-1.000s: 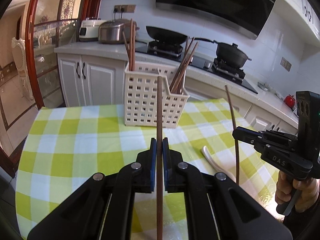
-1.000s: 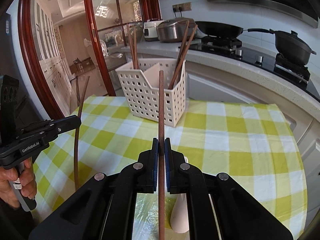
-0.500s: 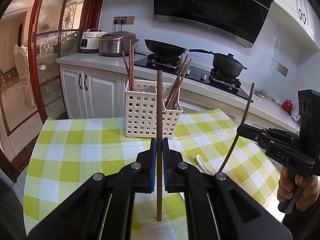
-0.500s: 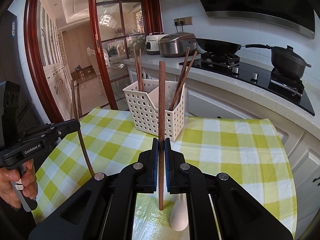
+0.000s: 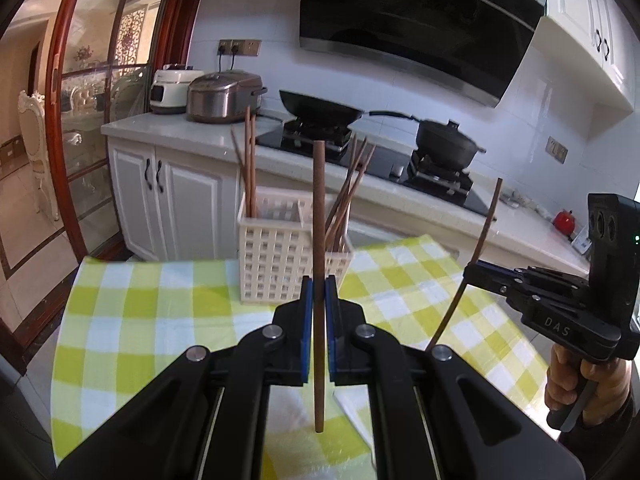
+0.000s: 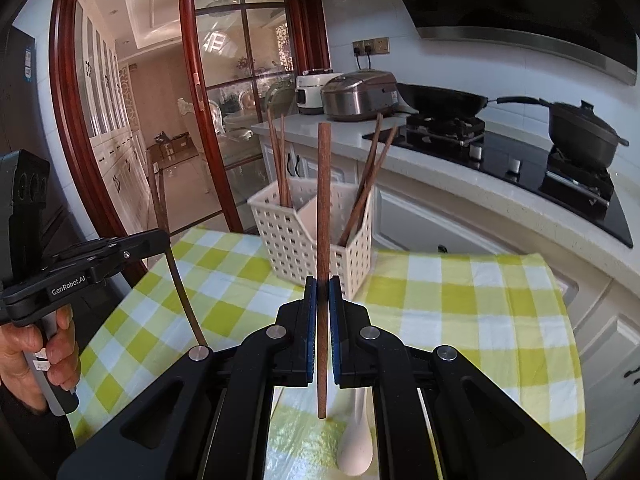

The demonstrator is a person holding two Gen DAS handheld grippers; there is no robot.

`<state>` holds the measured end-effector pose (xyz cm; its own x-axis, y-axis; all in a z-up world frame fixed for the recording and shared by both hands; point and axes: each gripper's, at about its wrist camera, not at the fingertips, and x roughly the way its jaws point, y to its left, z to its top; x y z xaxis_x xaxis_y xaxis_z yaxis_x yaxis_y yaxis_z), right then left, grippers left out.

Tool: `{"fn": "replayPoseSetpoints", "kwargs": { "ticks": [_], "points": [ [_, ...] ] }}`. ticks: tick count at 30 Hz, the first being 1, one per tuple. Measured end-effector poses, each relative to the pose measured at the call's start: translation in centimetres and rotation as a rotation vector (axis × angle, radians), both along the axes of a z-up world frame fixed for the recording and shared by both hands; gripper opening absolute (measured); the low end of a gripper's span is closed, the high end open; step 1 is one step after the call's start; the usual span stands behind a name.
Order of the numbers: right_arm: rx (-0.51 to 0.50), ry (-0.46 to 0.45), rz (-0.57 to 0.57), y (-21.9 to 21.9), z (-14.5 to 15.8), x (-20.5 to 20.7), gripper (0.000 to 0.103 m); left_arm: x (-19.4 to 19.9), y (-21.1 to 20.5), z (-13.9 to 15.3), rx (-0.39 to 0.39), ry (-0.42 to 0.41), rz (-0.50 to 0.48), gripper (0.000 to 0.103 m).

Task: Organize utensils
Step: 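Lift both chopsticks upright and carry them over the white basket, then open both tools to release the chopsticks into the basket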

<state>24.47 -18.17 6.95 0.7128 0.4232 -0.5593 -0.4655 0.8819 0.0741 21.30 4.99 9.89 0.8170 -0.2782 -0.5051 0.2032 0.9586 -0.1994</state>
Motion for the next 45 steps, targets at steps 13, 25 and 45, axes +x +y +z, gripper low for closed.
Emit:
{"fn": "replayPoseSetpoints", "kwargs": {
  "ticks": [13, 25, 45],
  "points": [
    [0.025, -0.109, -0.059, 1.9, 9.2, 7.0, 0.007, 6.6, -0.5, 11.7, 0.073, -0.13, 0.015, 0.006],
    [0.004, -0.108, -0.065, 5.2, 10.0, 12.5, 0.007, 13.1, -1.6, 14.2, 0.144, -0.176, 0.082, 0.006],
    [-0.018, -0.025, -0.078, 7.3, 4.2, 16.0, 0.007, 18.8, -1.3, 5.1, 0.163, -0.084, 0.101, 0.006]
  ]
}}
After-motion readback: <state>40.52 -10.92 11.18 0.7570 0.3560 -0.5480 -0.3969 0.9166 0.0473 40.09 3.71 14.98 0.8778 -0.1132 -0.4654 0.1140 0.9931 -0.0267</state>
